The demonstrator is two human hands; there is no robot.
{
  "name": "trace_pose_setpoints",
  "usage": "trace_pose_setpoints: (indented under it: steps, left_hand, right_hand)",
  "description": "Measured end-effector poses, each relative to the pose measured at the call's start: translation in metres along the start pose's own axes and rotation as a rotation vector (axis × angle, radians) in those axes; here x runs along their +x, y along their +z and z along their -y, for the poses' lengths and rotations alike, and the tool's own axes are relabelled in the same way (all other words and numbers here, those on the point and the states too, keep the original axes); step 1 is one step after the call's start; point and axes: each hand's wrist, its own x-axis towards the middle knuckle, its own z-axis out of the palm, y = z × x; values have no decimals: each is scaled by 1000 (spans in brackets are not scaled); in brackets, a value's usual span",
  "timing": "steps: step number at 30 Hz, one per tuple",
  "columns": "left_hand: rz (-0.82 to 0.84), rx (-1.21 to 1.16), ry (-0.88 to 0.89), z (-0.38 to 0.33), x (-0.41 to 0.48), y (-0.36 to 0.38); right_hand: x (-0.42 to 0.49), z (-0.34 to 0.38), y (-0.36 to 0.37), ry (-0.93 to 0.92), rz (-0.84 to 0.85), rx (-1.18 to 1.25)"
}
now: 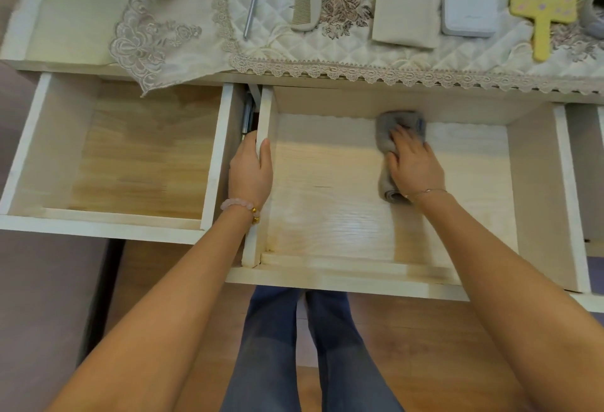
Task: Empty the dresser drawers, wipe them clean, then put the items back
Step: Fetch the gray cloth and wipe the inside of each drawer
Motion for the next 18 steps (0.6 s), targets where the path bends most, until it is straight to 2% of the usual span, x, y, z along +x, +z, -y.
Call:
trace_pose_setpoints:
  steps: [9, 18]
  left_hand:
    - [-30, 42, 48, 0, 0, -1]
    - [-46, 61, 46, -3, -2, -2]
  right_hand:
    - [-18, -94, -29, 347, -61, 71]
    - [-31, -101, -28, 357, -46, 107]
